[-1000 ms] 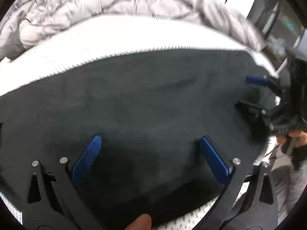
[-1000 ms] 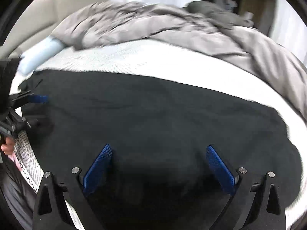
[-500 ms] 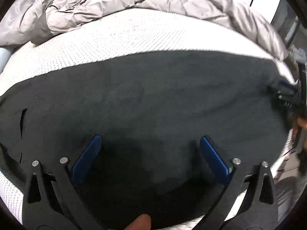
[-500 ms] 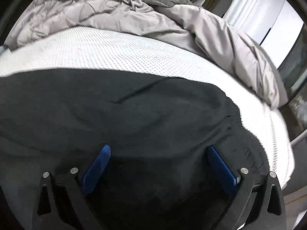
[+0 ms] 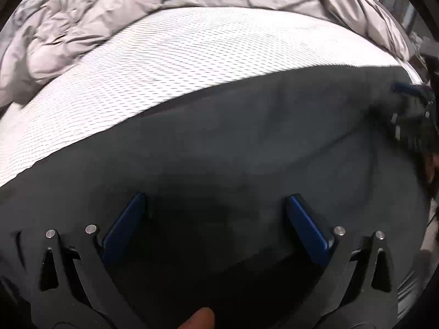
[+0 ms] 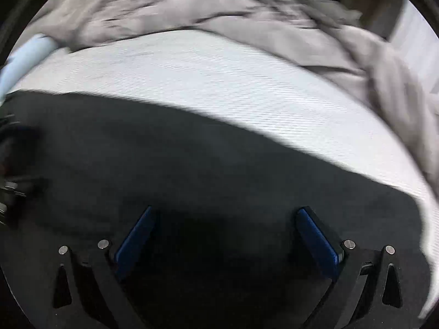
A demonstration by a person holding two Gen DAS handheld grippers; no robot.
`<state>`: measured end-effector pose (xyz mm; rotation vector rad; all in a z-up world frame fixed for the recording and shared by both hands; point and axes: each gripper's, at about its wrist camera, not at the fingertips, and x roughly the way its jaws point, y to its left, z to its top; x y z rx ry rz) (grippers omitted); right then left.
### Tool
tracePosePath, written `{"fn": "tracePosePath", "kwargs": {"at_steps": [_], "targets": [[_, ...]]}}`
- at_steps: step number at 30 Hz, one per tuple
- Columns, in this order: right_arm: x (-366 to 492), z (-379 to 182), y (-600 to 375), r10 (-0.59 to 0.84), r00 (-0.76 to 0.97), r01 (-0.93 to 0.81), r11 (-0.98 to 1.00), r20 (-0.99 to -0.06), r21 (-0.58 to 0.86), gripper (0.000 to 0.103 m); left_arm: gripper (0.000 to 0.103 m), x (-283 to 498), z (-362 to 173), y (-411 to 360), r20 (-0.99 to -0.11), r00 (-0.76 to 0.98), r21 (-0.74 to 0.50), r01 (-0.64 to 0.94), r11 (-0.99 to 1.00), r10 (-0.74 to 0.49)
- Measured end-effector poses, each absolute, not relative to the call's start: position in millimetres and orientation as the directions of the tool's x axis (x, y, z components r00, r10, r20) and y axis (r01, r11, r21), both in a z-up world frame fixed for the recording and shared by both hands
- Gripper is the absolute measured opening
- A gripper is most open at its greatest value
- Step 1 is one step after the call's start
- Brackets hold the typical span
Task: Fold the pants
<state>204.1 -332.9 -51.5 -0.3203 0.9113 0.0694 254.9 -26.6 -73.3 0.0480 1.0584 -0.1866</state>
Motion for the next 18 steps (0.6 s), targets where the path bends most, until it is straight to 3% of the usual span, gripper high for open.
{"fn": "tracePosePath", "kwargs": {"at_steps": [2, 4, 6, 9, 12, 14, 18], "targets": [[205, -49, -378, -0.296, 0.631, 0.045, 0.937, -0.717, -0.347, 0.103, 0.102, 254, -72, -18, -0.865, 0.470, -0.095, 0.189, 0.977, -0.175], [206, -48, -420, -0.297, 0.605, 0.197, 0.955, -0.739, -0.223, 0.102, 0.102, 253, -67, -22, -0.866, 0.474, -0.083, 0.177, 0.981, -0.159], [206, -43, -428, -0.257, 0.602, 0.218, 0.964, -0.756, -0.154, 0.102, 0.102, 248, -53, -25, -0.853, 0.497, -0.079, 0.179, 0.981, -0.160], [209, -24, -393, -0.205, 0.667, 0.089, 0.976, -0.716, -0.196, 0.102, 0.102, 244, -29, -37, -0.809, 0.555, -0.106, 0.190, 0.976, -0.196], [210, -17, -338, -0.089, 0.684, -0.070, 0.980, -0.724, -0.186, 0.102, 0.102, 256, -30, -44, -0.820, 0.562, -0.039, 0.135, 0.990, -0.109], [218, -27, -303, -0.028, 0.653, -0.159, 0.972, -0.757, -0.173, 0.102, 0.102, 267, -43, -42, -0.844, 0.527, -0.057, 0.088, 0.994, -0.096], [234, -48, -283, -0.082, 0.633, -0.182, 0.951, -0.770, -0.251, 0.103, 0.103, 274, -68, -28, -0.867, 0.496, -0.049, 0.028, 0.998, -0.056]]}}
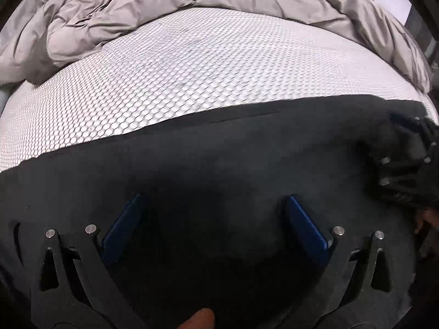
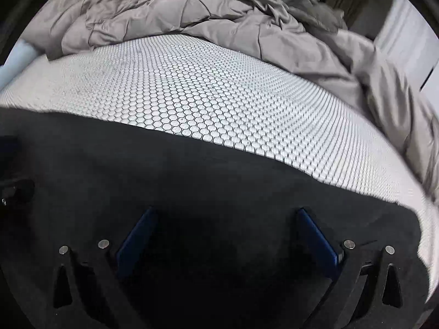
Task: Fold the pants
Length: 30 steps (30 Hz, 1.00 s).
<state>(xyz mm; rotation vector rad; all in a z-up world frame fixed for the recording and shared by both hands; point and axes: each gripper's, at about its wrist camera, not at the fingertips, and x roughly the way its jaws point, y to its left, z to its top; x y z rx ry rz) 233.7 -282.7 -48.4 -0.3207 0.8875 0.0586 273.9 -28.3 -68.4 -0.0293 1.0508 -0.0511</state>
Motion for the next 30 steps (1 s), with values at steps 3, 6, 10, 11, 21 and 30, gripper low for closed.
{"fn": "tracePosePath", "kwargs": {"at_steps": [3, 6, 10, 11, 21, 30], "targets": [[244, -49, -300, -0.089, 0.626, -0.139, 0.965, -0.775, -0.223, 0.103, 0.103, 269, -67, -24, -0.860, 0.509, -0.036, 0.008, 0.999, -0.035], [242, -48, -315, -0.161, 0.629, -0.071, 0.962, -0.760, -0.263, 0.103, 0.103, 266, -68, -14, -0.856, 0.515, -0.072, -0.019, 0.997, -0.052], [234, -41, -366, -0.357, 0.606, 0.145, 0.928, -0.711, -0.342, 0.103, 0.103, 268, -70, -13, -0.858, 0.512, -0.054, -0.023, 0.998, -0.034], [233, -41, -378, -0.377, 0.599, 0.188, 0.924, -0.707, -0.333, 0.103, 0.103, 268, -70, -14, -0.859, 0.512, -0.048, -0.025, 0.999, -0.028], [197, -7, -352, -0.108, 0.721, -0.083, 0.967, -0.685, -0.241, 0.103, 0.102, 230, -38, -62, -0.827, 0.539, -0.111, 0.128, 0.986, -0.163], [177, -45, -354, 0.000, 0.597, -0.252, 0.949, -0.802, -0.188, 0.103, 0.102, 221, -65, -92, -0.864, 0.465, -0.085, 0.240, 0.967, -0.191]]}}
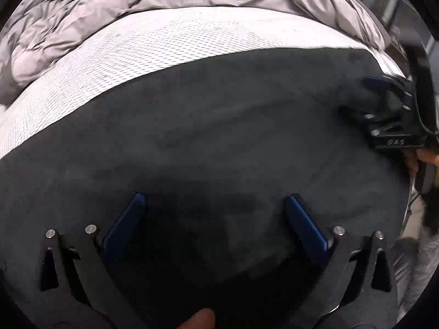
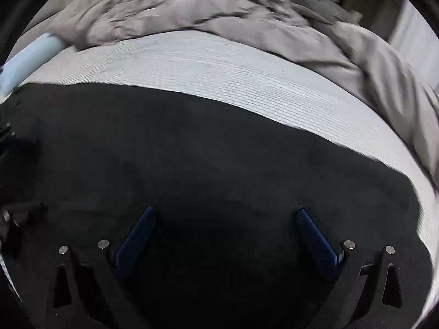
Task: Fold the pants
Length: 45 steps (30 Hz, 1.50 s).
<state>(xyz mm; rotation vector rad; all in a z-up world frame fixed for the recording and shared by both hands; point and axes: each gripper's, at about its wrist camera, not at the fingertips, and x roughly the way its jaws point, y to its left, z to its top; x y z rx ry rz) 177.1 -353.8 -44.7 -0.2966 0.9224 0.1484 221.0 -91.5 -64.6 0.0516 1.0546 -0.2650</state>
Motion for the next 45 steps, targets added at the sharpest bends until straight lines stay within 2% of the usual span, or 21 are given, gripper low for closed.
{"fn": "tracePosePath", "kwargs": {"at_steps": [2, 4, 8, 12, 16, 18, 20, 22, 24, 25, 26, 29, 32, 34, 36, 40, 41, 43, 45], "targets": [[166, -40, -380, -0.178, 0.638, -0.119, 0.939, -0.750, -0.324, 0.103, 0.102, 222, -66, -82, -0.865, 0.470, -0.087, 0.200, 0.976, -0.173], [156, -38, -420, -0.310, 0.625, 0.033, 0.927, -0.716, -0.373, 0.103, 0.102, 223, -67, -77, -0.864, 0.472, -0.095, 0.189, 0.977, -0.175], [131, -26, -480, -0.381, 0.607, 0.192, 0.922, -0.697, -0.336, 0.103, 0.102, 224, -66, -77, -0.863, 0.479, -0.076, 0.192, 0.978, -0.161], [99, -9, -486, -0.277, 0.647, 0.136, 0.959, -0.710, -0.249, 0.103, 0.102, 215, -51, -80, -0.844, 0.508, -0.082, 0.192, 0.978, -0.171], [81, -21, -444, -0.075, 0.654, -0.131, 0.969, -0.753, -0.210, 0.103, 0.102, 198, -30, -92, -0.799, 0.538, -0.132, 0.279, 0.951, -0.269], [88, -38, -439, -0.076, 0.611, -0.167, 0.961, -0.788, -0.222, 0.102, 0.102, 196, -36, -100, -0.813, 0.506, -0.133, 0.321, 0.938, -0.289], [87, -38, -449, -0.084, 0.606, -0.136, 0.969, -0.791, -0.207, 0.102, 0.102, 200, -51, -101, -0.849, 0.467, -0.100, 0.313, 0.944, -0.245], [81, -27, -474, -0.149, 0.617, -0.027, 0.977, -0.773, -0.209, 0.102, 0.102, 203, -63, -96, -0.863, 0.444, -0.115, 0.288, 0.951, -0.239], [75, -23, -502, -0.274, 0.591, 0.132, 0.961, -0.759, -0.244, 0.103, 0.102, 204, -61, -90, -0.857, 0.448, -0.142, 0.269, 0.953, -0.254], [73, -21, -510, -0.228, 0.593, 0.146, 0.974, -0.773, -0.175, 0.103, 0.102, 203, -58, -89, -0.856, 0.450, -0.145, 0.265, 0.953, -0.255], [70, -20, -508, -0.232, 0.599, 0.152, 0.973, -0.766, -0.175, 0.103, 0.102, 201, -54, -87, -0.850, 0.461, -0.149, 0.256, 0.955, -0.256], [65, -5, -475, -0.310, 0.660, 0.118, 0.942, -0.684, -0.314, 0.103, 0.102, 194, -39, -78, -0.814, 0.501, -0.186, 0.257, 0.948, -0.296], [69, 5, -442, -0.208, 0.715, 0.030, 0.963, -0.668, -0.268, 0.103, 0.102, 198, -35, -82, -0.802, 0.503, -0.205, 0.274, 0.940, -0.322], [85, -7, -426, -0.115, 0.684, -0.062, 0.975, -0.720, -0.214, 0.099, 0.102, 208, -46, -81, -0.838, 0.458, -0.188, 0.267, 0.945, -0.296], [103, -29, -419, -0.127, 0.630, -0.092, 0.967, -0.766, -0.236, 0.069, 0.102, 218, -56, -85, -0.859, 0.446, -0.146, 0.255, 0.956, -0.250], [107, -34, -455, -0.198, 0.627, 0.020, 0.971, -0.754, -0.239, 0.063, 0.102, 218, -53, -74, -0.855, 0.462, -0.143, 0.227, 0.963, -0.236], [103, -30, -473, -0.228, 0.627, 0.081, 0.970, -0.745, -0.228, 0.066, 0.102, 217, -52, -70, -0.853, 0.465, -0.151, 0.213, 0.965, -0.236], [100, -26, -496, -0.159, 0.647, 0.130, 0.987, -0.746, -0.097, 0.069, 0.102, 219, -49, -67, -0.854, 0.468, -0.152, 0.193, 0.969, -0.227], [94, -21, -482, -0.182, 0.665, 0.124, 0.983, -0.724, -0.133, 0.067, 0.102, 222, -43, -67, -0.845, 0.484, -0.156, 0.186, 0.970, -0.229]]}}
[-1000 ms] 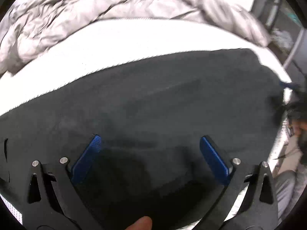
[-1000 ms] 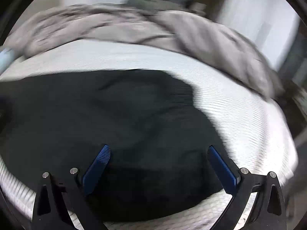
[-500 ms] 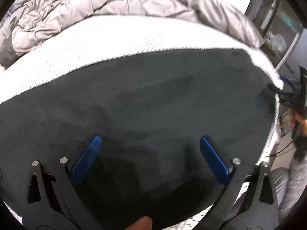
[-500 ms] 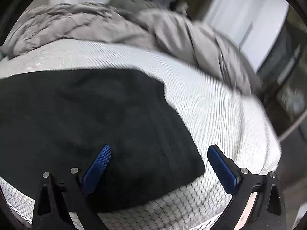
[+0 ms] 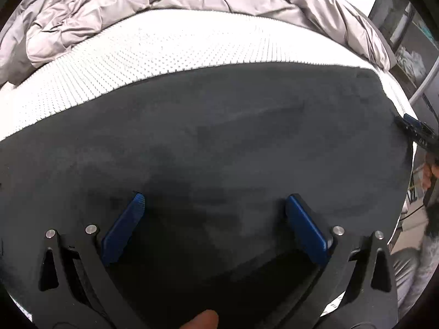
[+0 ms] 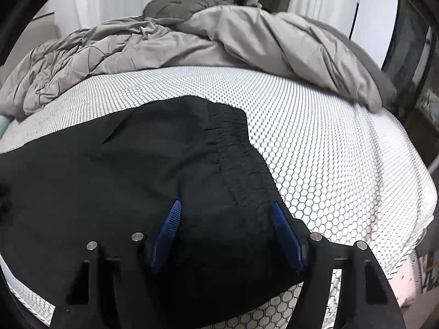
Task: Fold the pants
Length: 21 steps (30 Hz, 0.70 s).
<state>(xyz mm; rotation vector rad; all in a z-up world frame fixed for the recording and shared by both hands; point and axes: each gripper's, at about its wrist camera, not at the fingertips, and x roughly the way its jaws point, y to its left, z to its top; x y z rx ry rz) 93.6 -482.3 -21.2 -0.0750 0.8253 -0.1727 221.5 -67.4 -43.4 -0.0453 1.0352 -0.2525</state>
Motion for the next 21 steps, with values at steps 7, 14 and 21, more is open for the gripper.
{"fn": "tracePosePath", "kwargs": {"at_steps": [7, 14, 21], "targets": [[133, 6, -427, -0.062, 0.725, -0.001, 0.996, -0.686, -0.091, 0.066, 0.102, 247, -39, -71, -0.847, 0.490, -0.138, 0.170, 0.976, -0.205], [176, -43, -451, -0.048, 0.623, 0.072, 0.997, -0.781, -0.003, 0.026, 0.102, 259, -55, -73, -0.857, 0.480, -0.114, 0.176, 0.978, -0.186], [167, -27, -441, -0.144, 0.644, 0.093, 0.990, -0.751, -0.109, 0.020, 0.102, 253, -48, -68, -0.854, 0.486, -0.112, 0.179, 0.978, -0.187]]}}
